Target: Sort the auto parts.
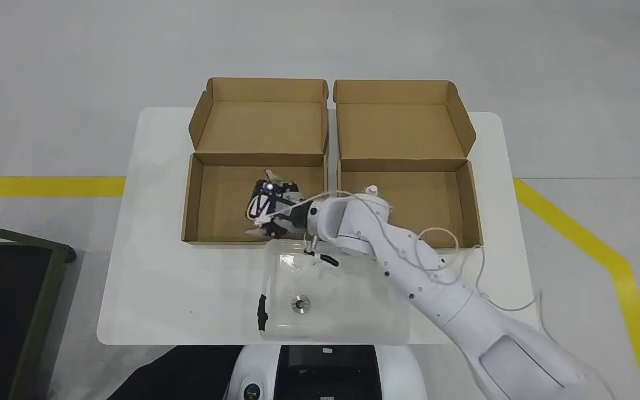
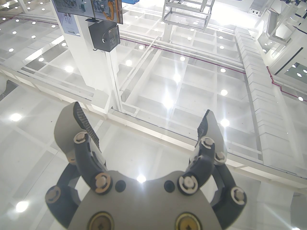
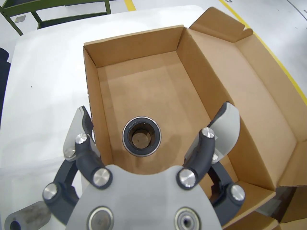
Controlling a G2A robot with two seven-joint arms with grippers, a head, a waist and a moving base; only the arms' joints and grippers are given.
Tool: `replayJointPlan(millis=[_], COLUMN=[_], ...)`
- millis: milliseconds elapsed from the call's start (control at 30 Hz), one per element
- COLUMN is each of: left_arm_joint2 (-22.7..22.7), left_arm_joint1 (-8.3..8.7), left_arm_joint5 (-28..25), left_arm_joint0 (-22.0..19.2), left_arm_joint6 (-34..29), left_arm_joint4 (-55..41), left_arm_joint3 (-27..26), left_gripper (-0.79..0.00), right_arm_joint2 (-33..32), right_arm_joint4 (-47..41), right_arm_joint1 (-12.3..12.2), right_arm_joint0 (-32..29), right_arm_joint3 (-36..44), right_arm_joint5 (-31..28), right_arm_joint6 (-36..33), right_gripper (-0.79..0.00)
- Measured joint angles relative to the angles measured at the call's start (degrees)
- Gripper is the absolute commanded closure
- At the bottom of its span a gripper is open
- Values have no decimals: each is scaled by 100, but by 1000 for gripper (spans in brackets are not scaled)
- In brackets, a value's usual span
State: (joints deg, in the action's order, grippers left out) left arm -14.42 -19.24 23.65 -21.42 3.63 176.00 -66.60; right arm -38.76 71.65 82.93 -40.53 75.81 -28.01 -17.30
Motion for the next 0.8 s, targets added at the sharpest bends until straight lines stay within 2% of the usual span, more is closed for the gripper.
replayJointPlan(millis=[167, 467, 800], left_arm_joint2=[0, 0, 0], left_arm_joint1=[0, 0, 0], left_arm_joint5=[0, 0, 0], left_arm_joint0=[0, 0, 0], left_arm_joint6=[0, 0, 0], left_arm_joint4=[0, 0, 0], left_arm_joint3=[0, 0, 0], left_gripper=[-785, -785, -785], right_arm_joint2=[-274, -790, -1314], right_arm_joint4=[165, 467, 970], right_arm_joint1=[-121, -406, -748], right_arm_joint0=[-281, -1187, -2253], right_arm_joint3=[638, 2052, 3270], right_arm_joint5=[-156, -650, -1727], right_arm_joint6=[-95, -343, -469], right_gripper=[-785, -785, -785])
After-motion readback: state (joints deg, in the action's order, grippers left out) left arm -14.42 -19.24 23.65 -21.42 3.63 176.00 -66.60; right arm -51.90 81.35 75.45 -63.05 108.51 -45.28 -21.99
